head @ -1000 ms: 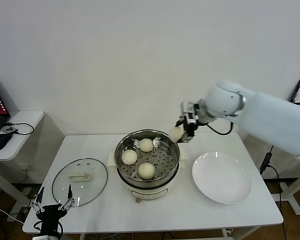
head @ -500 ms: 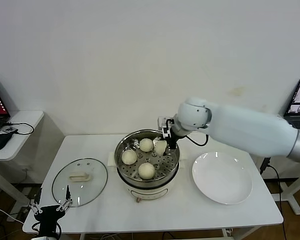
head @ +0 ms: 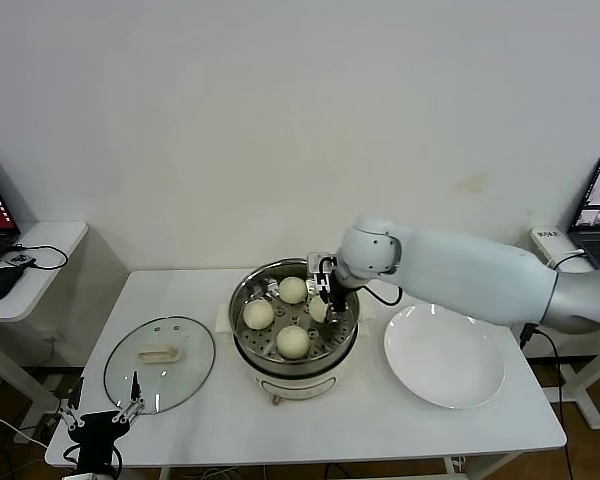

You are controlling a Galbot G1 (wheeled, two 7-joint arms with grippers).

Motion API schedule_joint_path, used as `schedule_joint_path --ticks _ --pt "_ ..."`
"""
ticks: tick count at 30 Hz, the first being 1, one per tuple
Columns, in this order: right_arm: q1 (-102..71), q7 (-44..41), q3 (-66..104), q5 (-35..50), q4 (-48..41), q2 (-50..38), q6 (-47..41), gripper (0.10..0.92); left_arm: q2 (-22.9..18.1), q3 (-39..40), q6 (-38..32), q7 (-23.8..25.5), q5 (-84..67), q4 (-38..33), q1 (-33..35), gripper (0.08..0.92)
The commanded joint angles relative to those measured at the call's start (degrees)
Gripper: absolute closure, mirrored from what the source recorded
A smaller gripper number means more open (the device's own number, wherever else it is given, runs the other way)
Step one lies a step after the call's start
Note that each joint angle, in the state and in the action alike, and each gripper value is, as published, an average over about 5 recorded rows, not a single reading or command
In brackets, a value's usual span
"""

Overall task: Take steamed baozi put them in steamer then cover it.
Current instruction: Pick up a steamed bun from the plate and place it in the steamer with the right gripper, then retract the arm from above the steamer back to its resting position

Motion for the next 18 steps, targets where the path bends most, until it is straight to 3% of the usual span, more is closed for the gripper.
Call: schedule_joint_path --ticks 1,5,13,18 --pt "-1.48 0.28 -0.07 -1.21 -1.23 0.83 -0.22 0.389 -0.10 0.04 0.00 -0.02 -0.01 0.06 -0.10 0.177" --pt "-1.17 0.21 0.44 -1.93 -0.89 0.11 -0.01 0.380 -0.13 0.01 -0.06 -0.09 -0.04 0.16 -0.14 0.177" --pt "1.63 -0.15 4.48 1.36 4.33 -4.91 -0.37 0.216 -0.04 -0.06 -0.04 -0.08 -0.20 0.26 -0.51 0.177" --pt "1.36 4.52 8.67 5.78 10.26 -10.12 -0.52 0.203 0.02 -0.08 0.06 0.01 -0.35 0.02 -0.82 0.177"
